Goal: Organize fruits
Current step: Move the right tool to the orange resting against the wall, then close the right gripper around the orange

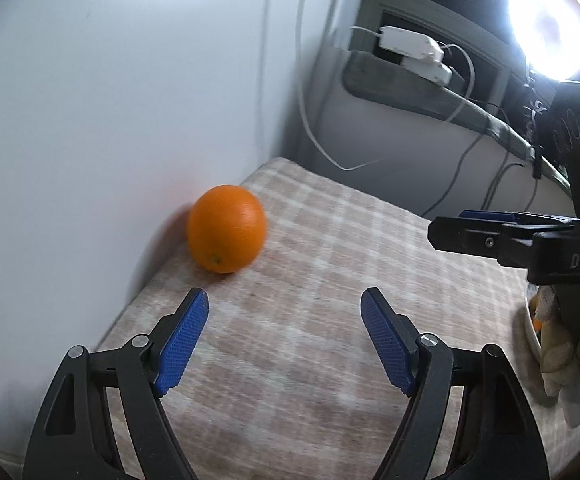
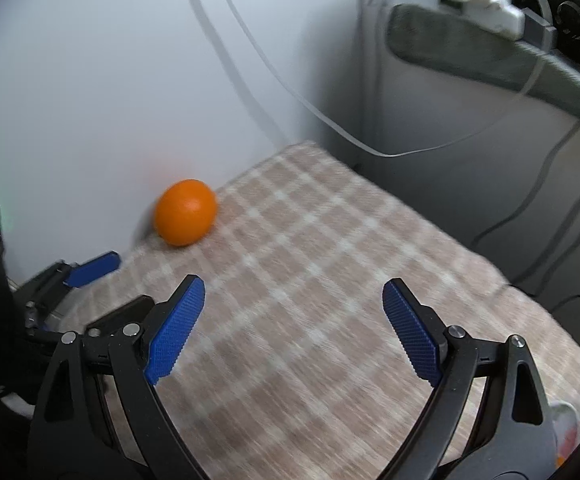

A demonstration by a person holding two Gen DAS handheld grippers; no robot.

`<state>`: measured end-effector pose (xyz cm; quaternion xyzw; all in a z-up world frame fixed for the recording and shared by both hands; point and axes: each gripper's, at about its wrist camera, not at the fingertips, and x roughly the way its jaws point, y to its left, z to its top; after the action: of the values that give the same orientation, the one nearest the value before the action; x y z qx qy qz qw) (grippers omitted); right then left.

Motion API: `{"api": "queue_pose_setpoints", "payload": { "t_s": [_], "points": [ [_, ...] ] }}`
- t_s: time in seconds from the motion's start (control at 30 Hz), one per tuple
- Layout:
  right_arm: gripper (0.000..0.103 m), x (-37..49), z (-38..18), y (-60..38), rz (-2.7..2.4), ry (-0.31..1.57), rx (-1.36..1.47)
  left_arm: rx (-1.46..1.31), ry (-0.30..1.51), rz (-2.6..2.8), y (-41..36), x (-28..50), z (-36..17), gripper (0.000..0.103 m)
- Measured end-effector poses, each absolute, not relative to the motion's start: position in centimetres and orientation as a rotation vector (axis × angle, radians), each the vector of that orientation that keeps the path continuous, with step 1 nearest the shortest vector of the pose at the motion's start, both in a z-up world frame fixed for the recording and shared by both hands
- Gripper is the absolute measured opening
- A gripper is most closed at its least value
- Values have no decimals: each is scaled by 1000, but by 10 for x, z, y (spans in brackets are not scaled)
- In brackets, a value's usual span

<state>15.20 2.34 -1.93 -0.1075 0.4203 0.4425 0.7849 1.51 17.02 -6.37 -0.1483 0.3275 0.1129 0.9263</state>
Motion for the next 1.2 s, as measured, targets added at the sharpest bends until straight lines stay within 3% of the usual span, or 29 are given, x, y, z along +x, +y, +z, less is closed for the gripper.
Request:
{"api": "queue_pose_setpoints", "payload": {
  "t_s": [0.4, 0.47, 0.73, 1.2],
  "points": [
    [92, 152, -29, 102, 1186, 905, -266, -384, 685, 243, 199, 30, -79, 64],
    [85, 152, -35, 113, 1208, 913, -277, -388, 691, 240, 200, 33, -81, 61],
    [76, 158, -58, 144, 1272, 973, -283, -376, 704, 249, 205, 44, -84, 53],
    [74, 169, -79, 179, 1331, 1023, -256, -358, 716, 270, 209, 53, -84, 51]
  ]
}}
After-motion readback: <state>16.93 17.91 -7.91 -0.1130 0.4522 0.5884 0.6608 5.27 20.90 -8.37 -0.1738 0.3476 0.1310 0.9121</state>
